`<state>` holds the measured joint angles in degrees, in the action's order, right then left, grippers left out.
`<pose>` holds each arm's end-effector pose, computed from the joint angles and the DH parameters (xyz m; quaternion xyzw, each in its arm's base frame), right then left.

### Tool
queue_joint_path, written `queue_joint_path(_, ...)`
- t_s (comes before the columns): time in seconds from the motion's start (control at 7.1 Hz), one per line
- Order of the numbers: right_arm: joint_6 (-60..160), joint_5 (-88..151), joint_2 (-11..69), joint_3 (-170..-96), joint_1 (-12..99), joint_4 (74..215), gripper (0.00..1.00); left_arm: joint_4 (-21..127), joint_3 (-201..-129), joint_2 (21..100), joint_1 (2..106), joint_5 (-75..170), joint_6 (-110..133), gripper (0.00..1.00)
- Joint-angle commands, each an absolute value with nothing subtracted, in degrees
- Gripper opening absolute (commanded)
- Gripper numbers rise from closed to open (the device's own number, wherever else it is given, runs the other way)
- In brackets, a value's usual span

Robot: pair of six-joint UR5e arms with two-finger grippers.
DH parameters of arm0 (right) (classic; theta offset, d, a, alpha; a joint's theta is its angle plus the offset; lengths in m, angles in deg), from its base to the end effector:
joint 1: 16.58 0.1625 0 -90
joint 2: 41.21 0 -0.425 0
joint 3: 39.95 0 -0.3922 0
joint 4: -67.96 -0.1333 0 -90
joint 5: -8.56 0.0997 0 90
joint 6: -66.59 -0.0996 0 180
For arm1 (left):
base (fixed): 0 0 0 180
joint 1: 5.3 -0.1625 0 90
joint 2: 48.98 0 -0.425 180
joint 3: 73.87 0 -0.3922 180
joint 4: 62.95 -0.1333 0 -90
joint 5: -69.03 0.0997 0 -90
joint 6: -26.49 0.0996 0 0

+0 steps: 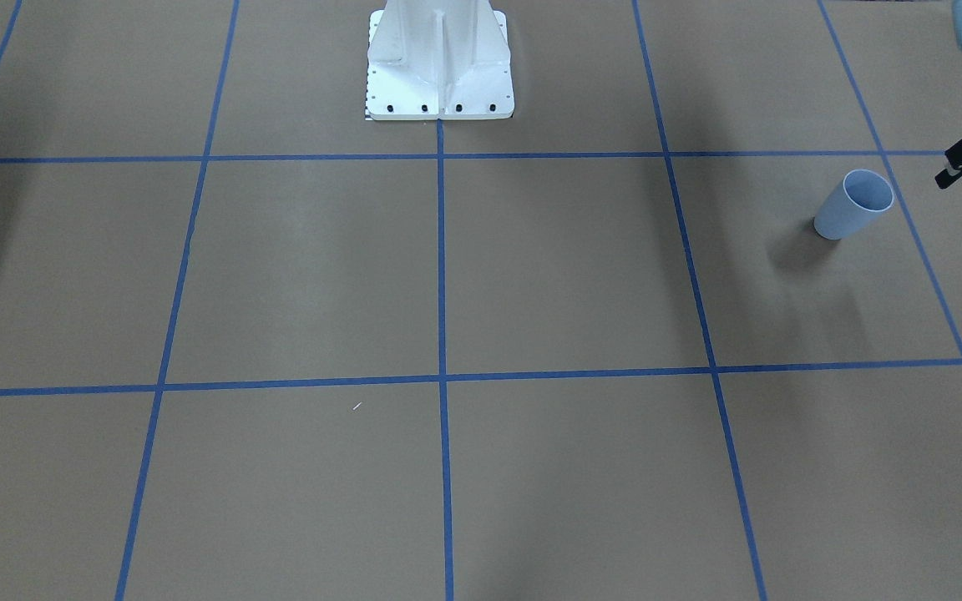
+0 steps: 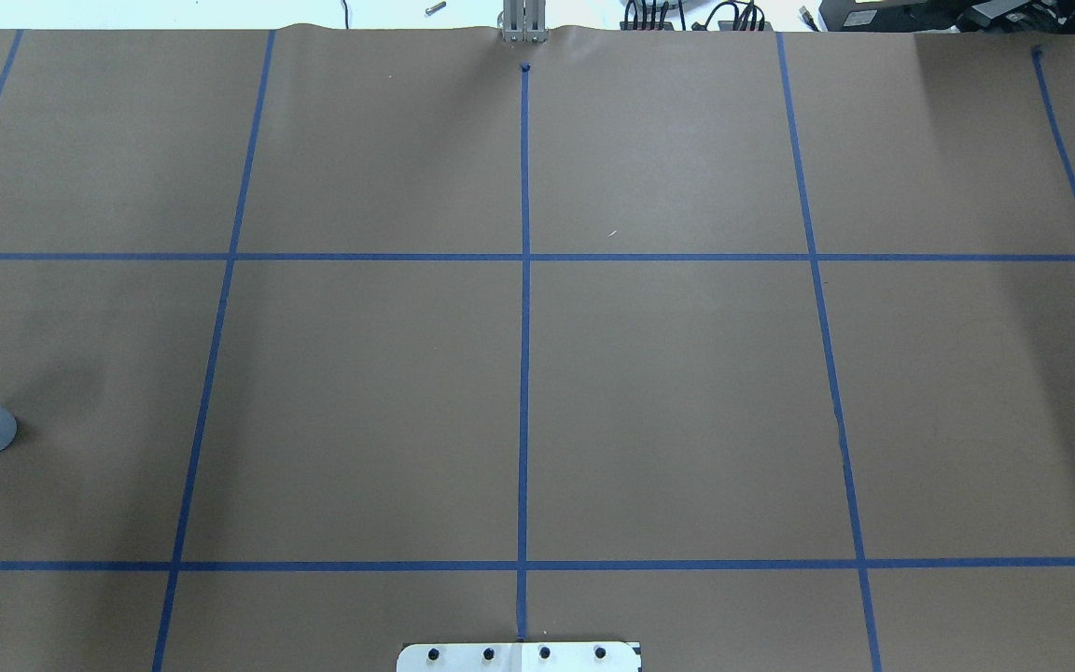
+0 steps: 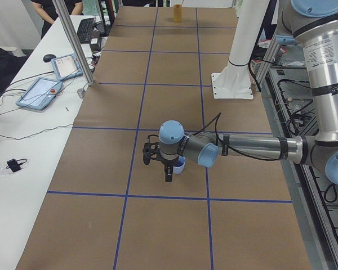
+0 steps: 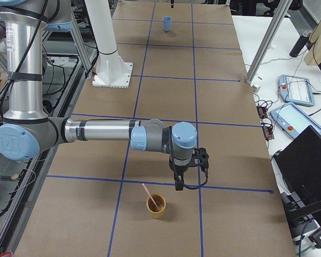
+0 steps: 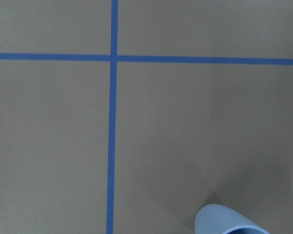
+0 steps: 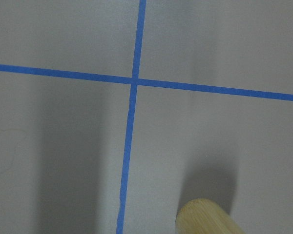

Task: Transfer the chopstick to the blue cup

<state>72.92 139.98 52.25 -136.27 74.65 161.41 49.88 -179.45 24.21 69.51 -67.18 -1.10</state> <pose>0.0774 -0.4634 0.6429 0.0185 -0.3532 -0.0398 0.9345 0.0422 -0.3898 0.6051 0.0199 0.4218 -0.0245 0.9062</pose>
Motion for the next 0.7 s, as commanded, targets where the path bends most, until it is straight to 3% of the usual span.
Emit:
queue_joint_path(0.0, 73.01, 140.05, 52.39, -136.28, 74.65, 161.39, 1.00, 52.54, -179.08, 23.18, 65.02, -67.20, -4.28, 0.98)
queue_joint_path(0.56, 73.01, 139.87, 52.48, -136.19, 74.65, 161.39, 1.00, 52.71, -177.42, 24.14, 61.32, -67.02, -4.19, 0.98)
